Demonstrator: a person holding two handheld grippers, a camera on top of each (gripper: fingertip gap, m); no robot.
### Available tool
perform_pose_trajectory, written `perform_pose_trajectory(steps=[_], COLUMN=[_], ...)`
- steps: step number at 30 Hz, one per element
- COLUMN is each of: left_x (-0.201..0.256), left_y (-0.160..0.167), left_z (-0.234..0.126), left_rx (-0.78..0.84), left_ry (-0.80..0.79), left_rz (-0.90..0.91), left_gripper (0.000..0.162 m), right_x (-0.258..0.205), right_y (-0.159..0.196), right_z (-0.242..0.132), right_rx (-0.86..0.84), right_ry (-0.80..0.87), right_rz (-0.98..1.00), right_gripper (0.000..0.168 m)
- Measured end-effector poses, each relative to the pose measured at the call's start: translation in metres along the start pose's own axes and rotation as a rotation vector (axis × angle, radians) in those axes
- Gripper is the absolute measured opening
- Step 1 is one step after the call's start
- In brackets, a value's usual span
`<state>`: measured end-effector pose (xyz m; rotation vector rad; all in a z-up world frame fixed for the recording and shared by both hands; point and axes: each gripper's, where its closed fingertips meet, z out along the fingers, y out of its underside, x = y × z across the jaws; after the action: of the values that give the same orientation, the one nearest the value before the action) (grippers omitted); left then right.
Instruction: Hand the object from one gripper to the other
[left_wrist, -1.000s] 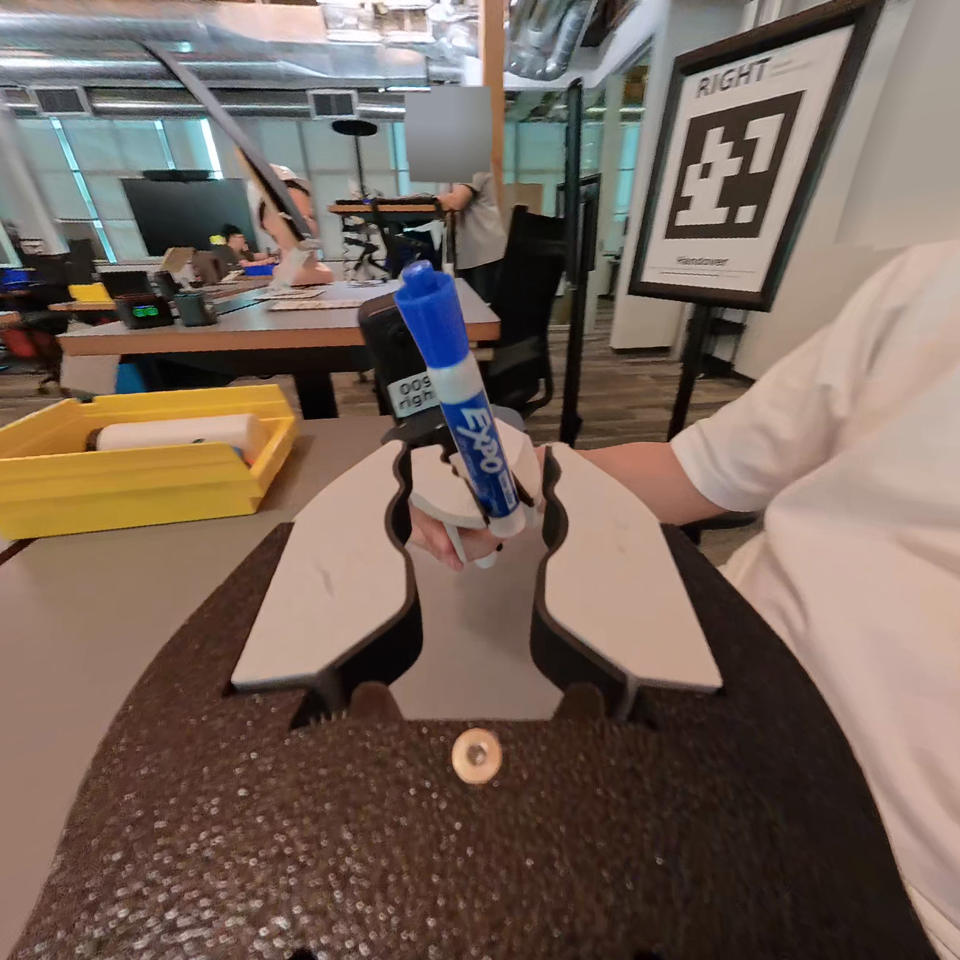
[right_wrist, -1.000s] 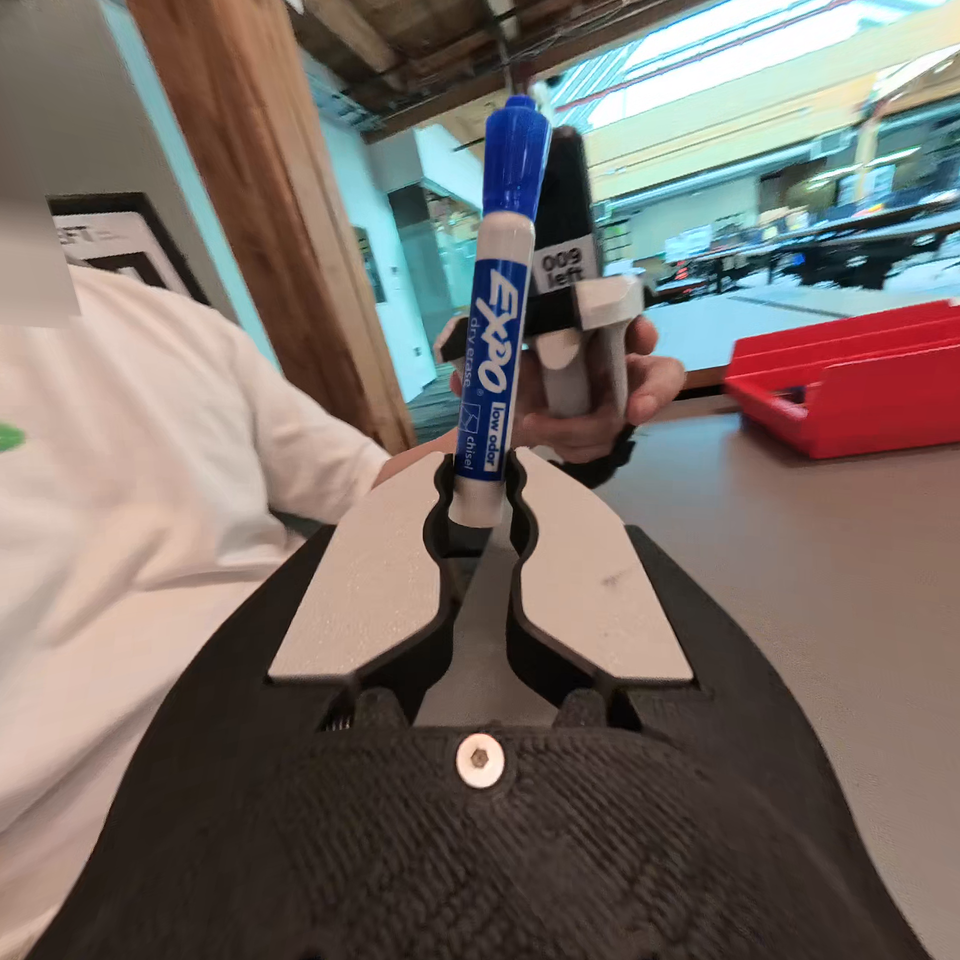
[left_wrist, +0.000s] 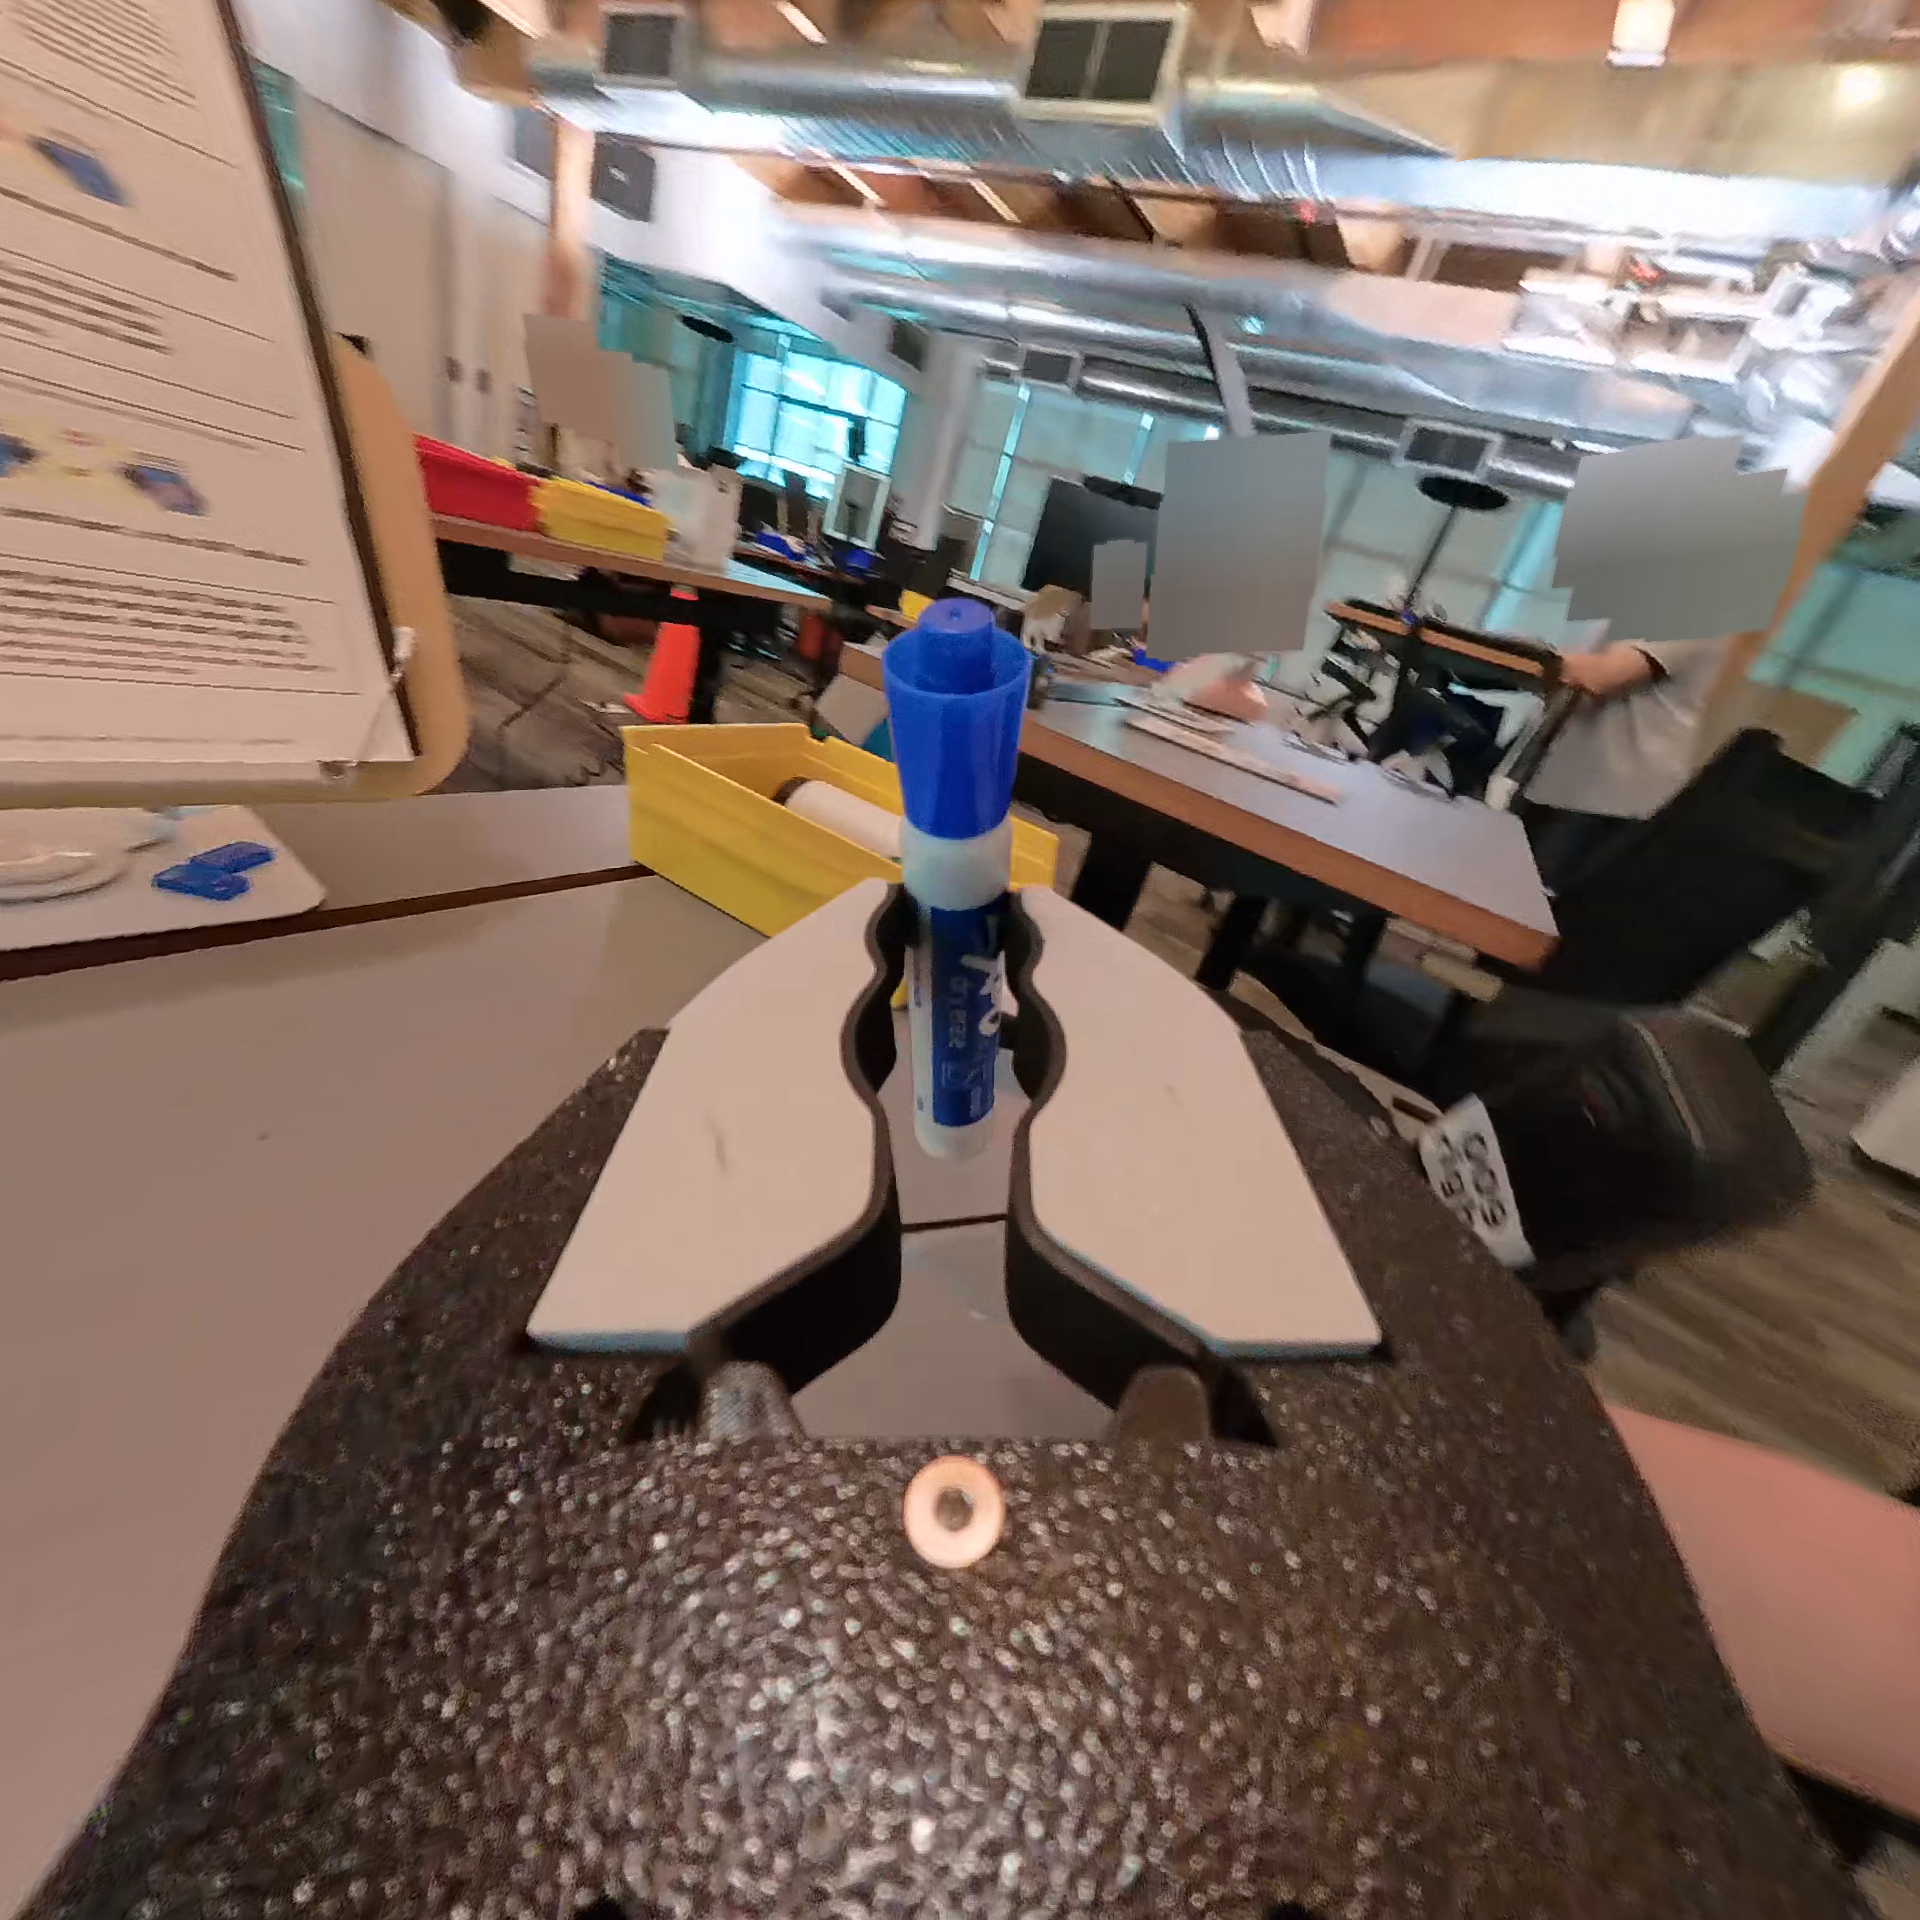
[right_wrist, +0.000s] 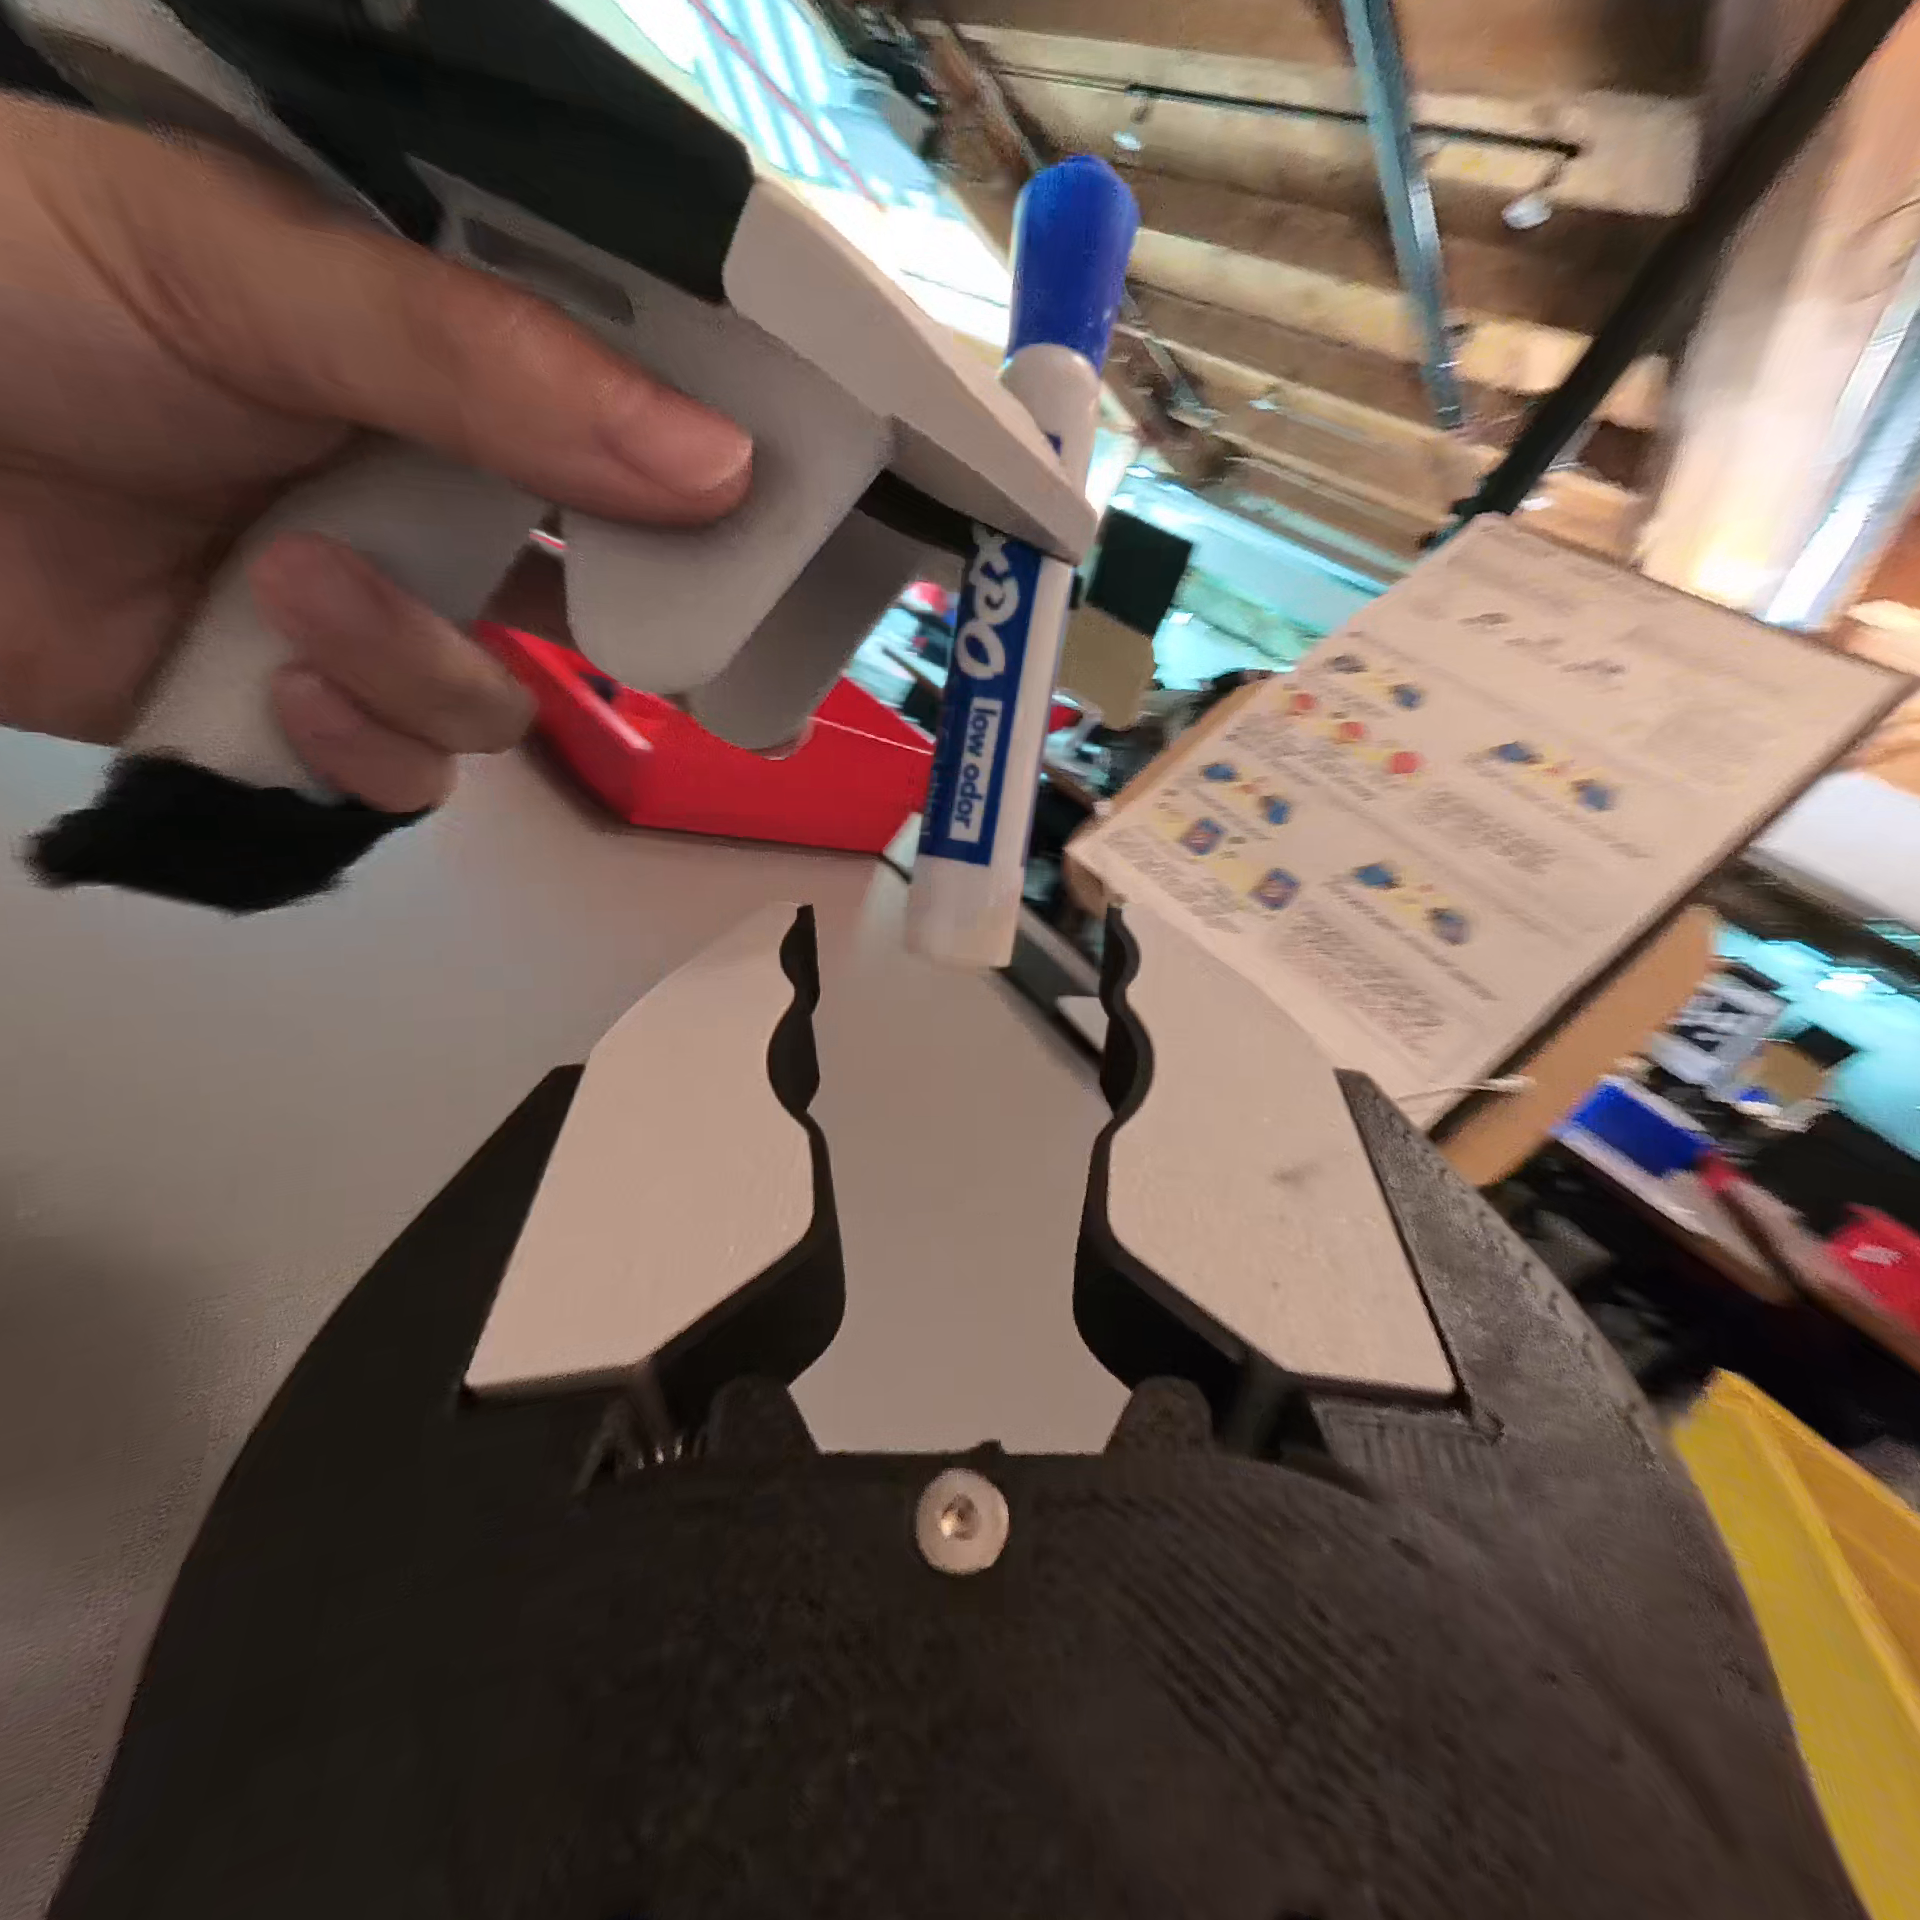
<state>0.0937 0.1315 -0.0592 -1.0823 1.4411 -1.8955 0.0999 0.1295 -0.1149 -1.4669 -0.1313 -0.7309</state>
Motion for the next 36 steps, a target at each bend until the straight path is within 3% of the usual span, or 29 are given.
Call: perform_pose_trajectory(steps=[6,11,16,20,23,28,34,36], left_x=[-0.006,-0.007,-0.008,0.005,0.013,0.036,0.041,0.044], left_y=[0.004,0.008,0.011,0.003,0.001,0.010,0.032,0.038], left_z=[0.002,0.004,0.005,0.007,0.002,-0.028,-0.039,-0.043], left_rx=[0.055,0.060,0.053,0.066,0.024,-0.124,-0.244,-0.279], left_ry=[-0.123,-0.146,-0.143,-0.011,0.125,0.490,0.580,0.623], left_rz=[0.004,0.005,0.031,0.177,0.328,0.271,0.362,0.374], left_gripper=[0.018,0.018,0.018,0.037,0.038,0.038,0.041,0.023], right_x=[0.010,0.007,0.007,-0.001,-0.019,-0.036,-0.061,-0.068], right_y=[0.003,0.004,0.008,0.004,-0.008,-0.025,-0.024,-0.022], right_z=[0.000,0.000,0.001,0.000,-0.007,-0.034,-0.049,-0.051], right_rx=[-0.071,-0.091,-0.129,-0.088,-0.036,0.051,0.001,-0.006], right_ry=[0.190,0.181,0.117,-0.062,-0.331,-0.700,-0.903,-0.935], right_rz=[-0.208,-0.222,-0.093,0.156,0.360,0.639,0.661,0.659], right_gripper=[0.037,0.020,0.019,0.019,0.019,0.019,0.019,0.019])
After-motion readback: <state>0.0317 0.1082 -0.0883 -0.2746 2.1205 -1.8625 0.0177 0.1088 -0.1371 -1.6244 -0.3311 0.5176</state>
